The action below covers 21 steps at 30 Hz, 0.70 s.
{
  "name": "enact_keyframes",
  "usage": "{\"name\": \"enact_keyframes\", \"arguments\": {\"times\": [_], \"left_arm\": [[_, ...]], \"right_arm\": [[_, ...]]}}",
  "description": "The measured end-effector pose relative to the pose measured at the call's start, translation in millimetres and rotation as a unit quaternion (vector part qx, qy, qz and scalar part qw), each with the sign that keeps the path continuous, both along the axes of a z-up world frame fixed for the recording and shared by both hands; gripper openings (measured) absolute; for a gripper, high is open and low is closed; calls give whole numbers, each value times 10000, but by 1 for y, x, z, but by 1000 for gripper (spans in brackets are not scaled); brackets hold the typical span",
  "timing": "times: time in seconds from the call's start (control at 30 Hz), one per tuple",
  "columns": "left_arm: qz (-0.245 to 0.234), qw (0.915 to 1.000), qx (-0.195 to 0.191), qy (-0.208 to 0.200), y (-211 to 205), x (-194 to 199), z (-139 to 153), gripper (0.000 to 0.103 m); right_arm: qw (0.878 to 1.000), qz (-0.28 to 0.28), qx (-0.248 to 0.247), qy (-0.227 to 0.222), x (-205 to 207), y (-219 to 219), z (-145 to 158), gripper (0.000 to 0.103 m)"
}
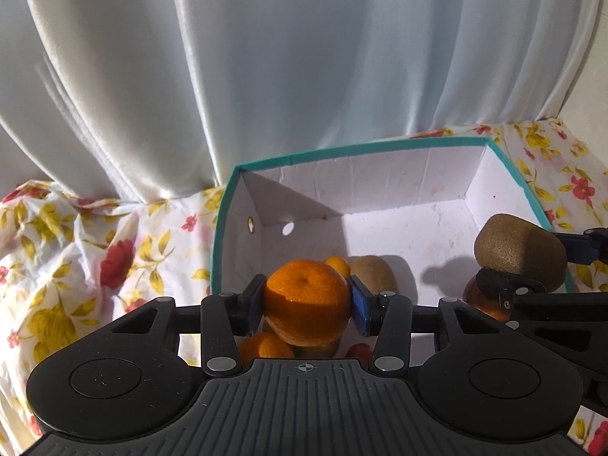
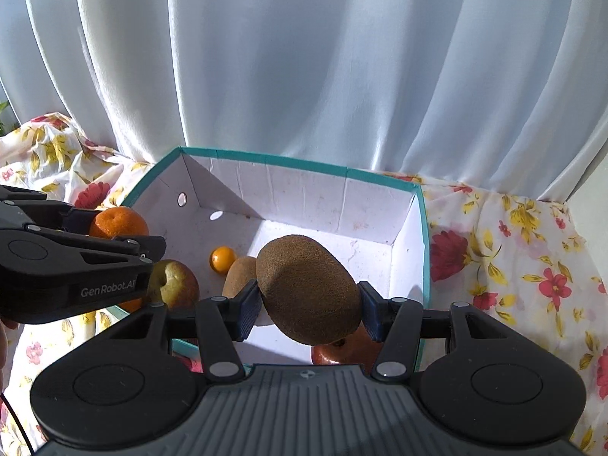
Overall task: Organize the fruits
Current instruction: 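Carry the mandarin and kiwi over the box and lower them inside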
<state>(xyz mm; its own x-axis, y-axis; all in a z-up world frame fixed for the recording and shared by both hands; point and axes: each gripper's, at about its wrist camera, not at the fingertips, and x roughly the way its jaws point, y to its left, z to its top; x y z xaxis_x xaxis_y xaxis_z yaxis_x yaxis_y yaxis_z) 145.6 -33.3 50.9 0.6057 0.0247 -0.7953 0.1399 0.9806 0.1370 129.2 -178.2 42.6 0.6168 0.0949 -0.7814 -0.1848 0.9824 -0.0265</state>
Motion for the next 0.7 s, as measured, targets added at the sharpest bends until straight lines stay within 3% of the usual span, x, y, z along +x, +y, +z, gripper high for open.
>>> {"name": "enact_keyframes", "arguments": {"times": [0.7], "left_arm": [[10, 9984, 143, 540, -1, 8, -40, 50]], "right_arm": [[9973, 44, -240, 697, 23, 3, -44, 54]]}}
